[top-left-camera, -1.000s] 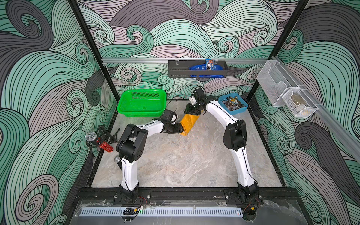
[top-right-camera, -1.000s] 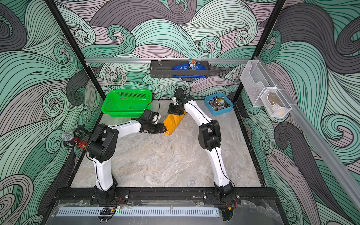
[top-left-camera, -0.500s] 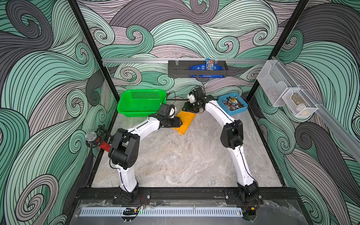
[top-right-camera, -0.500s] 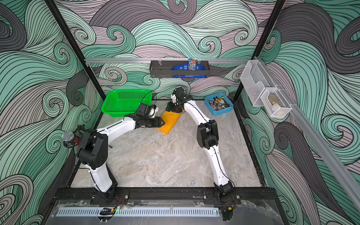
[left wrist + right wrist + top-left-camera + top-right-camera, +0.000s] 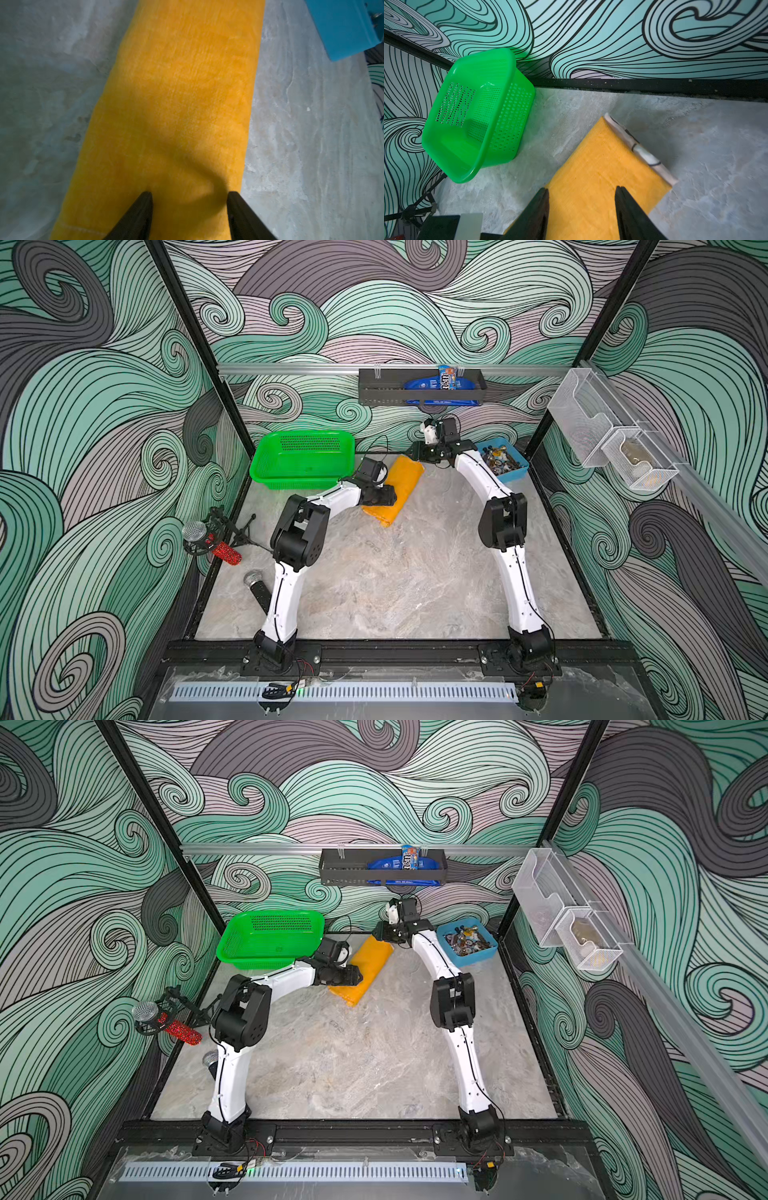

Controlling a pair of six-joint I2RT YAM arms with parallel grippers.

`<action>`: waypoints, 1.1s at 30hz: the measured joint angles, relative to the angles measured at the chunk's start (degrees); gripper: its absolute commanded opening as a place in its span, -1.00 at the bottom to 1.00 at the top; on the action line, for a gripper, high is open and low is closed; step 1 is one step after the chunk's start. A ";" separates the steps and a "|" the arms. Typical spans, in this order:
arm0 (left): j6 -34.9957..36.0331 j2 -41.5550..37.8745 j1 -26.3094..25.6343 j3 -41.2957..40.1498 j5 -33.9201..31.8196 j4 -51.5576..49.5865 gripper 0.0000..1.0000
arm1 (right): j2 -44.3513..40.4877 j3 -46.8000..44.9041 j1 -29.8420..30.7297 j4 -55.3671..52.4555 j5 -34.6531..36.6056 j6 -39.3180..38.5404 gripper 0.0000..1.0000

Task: Roll up the pillowcase
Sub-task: Move the pillowcase to the center of the board.

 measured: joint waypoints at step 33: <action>-10.03 -29.75 -0.98 -28.00 -2.91 -7.37 0.39 | -41.88 -80.83 4.33 19.61 4.04 9.57 -0.05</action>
